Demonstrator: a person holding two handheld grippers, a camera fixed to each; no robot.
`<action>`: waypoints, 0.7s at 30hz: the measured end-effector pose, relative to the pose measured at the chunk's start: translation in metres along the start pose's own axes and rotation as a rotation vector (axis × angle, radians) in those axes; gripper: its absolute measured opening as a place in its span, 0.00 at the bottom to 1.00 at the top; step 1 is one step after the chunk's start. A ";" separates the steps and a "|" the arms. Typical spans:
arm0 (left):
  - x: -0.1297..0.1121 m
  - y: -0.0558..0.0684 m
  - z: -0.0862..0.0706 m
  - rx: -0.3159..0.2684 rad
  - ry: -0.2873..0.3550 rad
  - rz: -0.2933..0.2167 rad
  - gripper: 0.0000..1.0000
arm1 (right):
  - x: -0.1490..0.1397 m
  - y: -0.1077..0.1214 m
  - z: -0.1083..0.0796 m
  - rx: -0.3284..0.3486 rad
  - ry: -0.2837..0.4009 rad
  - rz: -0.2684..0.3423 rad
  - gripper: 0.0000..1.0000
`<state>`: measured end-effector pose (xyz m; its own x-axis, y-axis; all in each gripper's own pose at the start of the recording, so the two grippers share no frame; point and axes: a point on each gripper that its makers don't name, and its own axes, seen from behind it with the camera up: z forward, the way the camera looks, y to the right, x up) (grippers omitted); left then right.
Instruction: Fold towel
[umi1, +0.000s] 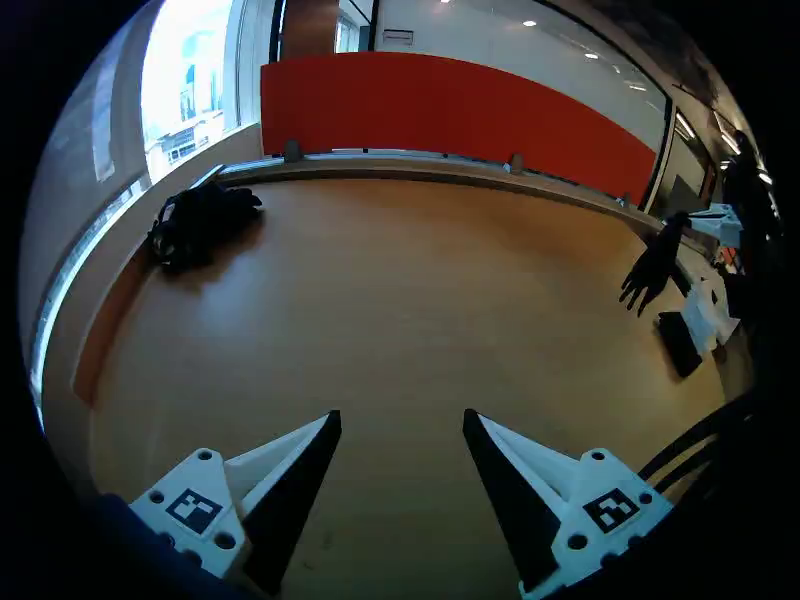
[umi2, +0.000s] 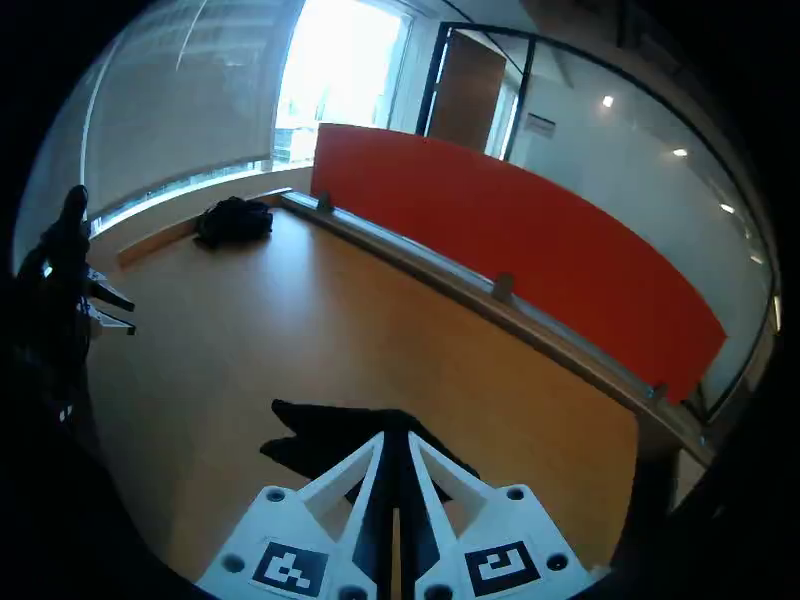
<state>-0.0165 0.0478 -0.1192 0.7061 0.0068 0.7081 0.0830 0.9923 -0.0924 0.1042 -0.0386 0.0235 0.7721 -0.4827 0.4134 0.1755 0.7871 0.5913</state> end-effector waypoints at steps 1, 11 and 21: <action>0.000 0.000 0.000 0.001 0.000 0.001 0.90 | -0.002 0.005 -0.001 -0.004 -0.002 0.004 0.02; 0.004 0.003 0.001 0.011 -0.006 0.010 0.90 | -0.031 0.057 -0.016 -0.049 -0.038 0.033 0.02; 0.008 0.012 0.002 0.019 -0.011 0.015 0.90 | -0.063 0.105 -0.029 -0.082 -0.080 0.057 0.02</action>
<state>-0.0110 0.0596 -0.1133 0.6991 0.0233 0.7147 0.0589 0.9942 -0.0900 0.0913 0.0853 0.0394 0.7314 -0.4628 0.5008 0.1845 0.8414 0.5079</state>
